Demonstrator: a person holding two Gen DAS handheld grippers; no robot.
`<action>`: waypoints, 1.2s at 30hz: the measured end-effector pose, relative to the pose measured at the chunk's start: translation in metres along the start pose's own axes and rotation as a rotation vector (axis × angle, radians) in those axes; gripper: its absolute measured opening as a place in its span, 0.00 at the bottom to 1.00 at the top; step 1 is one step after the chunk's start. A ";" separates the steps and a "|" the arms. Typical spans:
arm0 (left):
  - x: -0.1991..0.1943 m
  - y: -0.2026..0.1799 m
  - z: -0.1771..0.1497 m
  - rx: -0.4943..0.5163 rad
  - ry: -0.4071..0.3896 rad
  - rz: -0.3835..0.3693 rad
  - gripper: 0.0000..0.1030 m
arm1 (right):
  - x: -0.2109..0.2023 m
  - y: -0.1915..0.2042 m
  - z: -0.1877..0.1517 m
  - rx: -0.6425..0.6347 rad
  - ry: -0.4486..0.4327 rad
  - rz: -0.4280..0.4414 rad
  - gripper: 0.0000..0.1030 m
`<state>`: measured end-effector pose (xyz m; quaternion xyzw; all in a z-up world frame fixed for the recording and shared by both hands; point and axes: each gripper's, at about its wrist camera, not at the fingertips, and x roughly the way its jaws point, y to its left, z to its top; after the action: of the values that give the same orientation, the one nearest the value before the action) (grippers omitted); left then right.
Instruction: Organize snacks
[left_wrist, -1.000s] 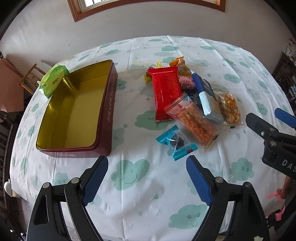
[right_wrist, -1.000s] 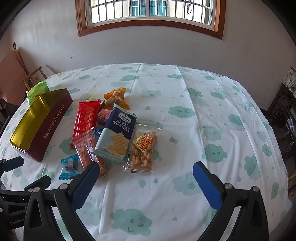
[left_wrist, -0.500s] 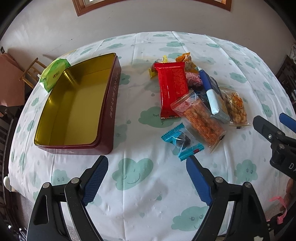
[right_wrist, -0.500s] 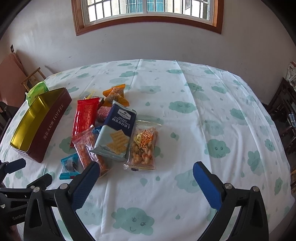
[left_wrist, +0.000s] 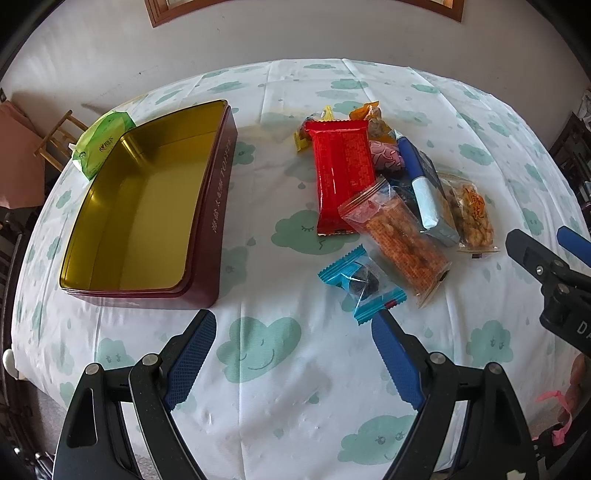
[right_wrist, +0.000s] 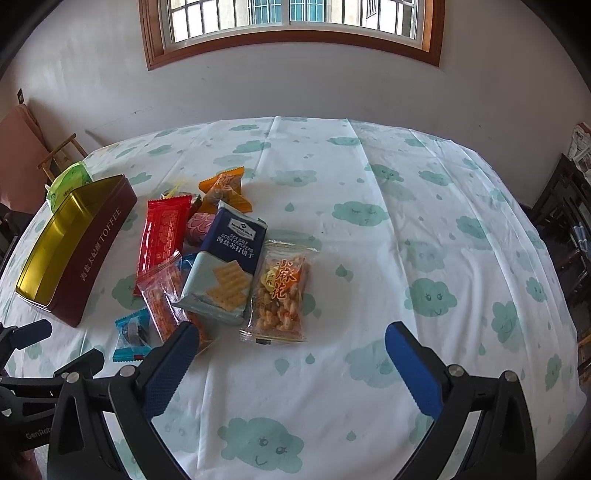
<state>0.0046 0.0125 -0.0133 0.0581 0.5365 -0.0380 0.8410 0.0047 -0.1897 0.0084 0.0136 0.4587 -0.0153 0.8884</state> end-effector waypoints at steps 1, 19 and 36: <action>0.001 0.000 0.000 -0.002 0.001 -0.001 0.82 | 0.000 0.000 0.000 0.000 0.000 -0.001 0.99; 0.007 0.000 0.003 -0.003 0.015 -0.009 0.82 | 0.012 0.000 0.004 -0.020 0.046 -0.005 0.84; 0.009 0.003 0.005 -0.012 0.002 -0.037 0.82 | 0.029 -0.001 0.010 -0.014 0.078 0.003 0.68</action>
<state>0.0135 0.0148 -0.0193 0.0433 0.5386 -0.0503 0.8399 0.0293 -0.1919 -0.0100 0.0086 0.4932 -0.0100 0.8698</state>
